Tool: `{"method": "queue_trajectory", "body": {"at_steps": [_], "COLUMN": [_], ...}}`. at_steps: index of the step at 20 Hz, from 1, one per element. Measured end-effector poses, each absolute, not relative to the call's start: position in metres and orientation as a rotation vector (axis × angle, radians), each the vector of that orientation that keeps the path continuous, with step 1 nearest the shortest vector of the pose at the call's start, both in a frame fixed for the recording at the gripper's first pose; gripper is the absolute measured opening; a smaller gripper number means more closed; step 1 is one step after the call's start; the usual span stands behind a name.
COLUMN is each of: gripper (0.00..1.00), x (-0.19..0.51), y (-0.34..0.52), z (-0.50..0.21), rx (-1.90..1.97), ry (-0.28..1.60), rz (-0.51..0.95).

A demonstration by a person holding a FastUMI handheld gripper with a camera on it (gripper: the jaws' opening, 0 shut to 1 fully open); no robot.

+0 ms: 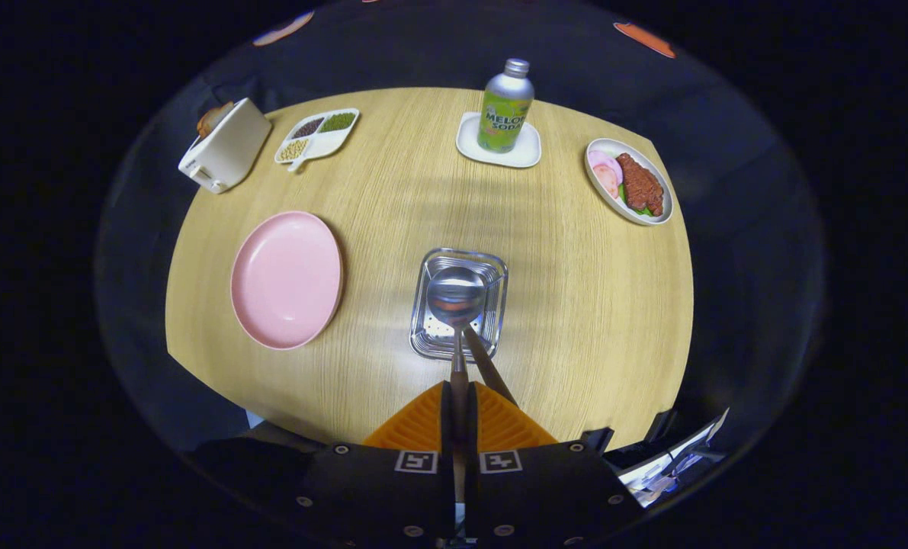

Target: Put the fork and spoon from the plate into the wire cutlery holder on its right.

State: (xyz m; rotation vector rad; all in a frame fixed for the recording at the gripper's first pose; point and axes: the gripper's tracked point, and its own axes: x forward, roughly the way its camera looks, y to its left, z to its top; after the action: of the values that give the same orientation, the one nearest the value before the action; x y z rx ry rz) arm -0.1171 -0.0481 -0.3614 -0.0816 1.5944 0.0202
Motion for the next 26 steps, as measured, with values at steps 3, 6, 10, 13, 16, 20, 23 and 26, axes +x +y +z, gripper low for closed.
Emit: {"method": "queue_trajectory", "body": {"at_steps": [3,6,10,13,16,20,23,26], "gripper": [0.06,0.07,0.10,0.12,0.13,0.14,0.15,0.15], "x": [-0.112,-0.108,-0.094,-0.085,-0.073,-0.038,-0.004,0.027], "y": [-0.048,-0.049,-0.049,-0.049,-0.055,-0.056,-0.073,-0.084], "z": [-0.370,-0.378,-0.384,-0.381,-0.373,-0.346,-0.317,-0.273], "rx": [-0.074,-0.067,-0.028,0.010,0.029,0.080,0.054,0.050], "ry": [1.637,1.669,1.659,1.623,1.553,1.350,1.151,0.954], "rz": [0.025,0.031,0.010,-0.001,-0.027,-0.061,-0.123,-0.158]}}
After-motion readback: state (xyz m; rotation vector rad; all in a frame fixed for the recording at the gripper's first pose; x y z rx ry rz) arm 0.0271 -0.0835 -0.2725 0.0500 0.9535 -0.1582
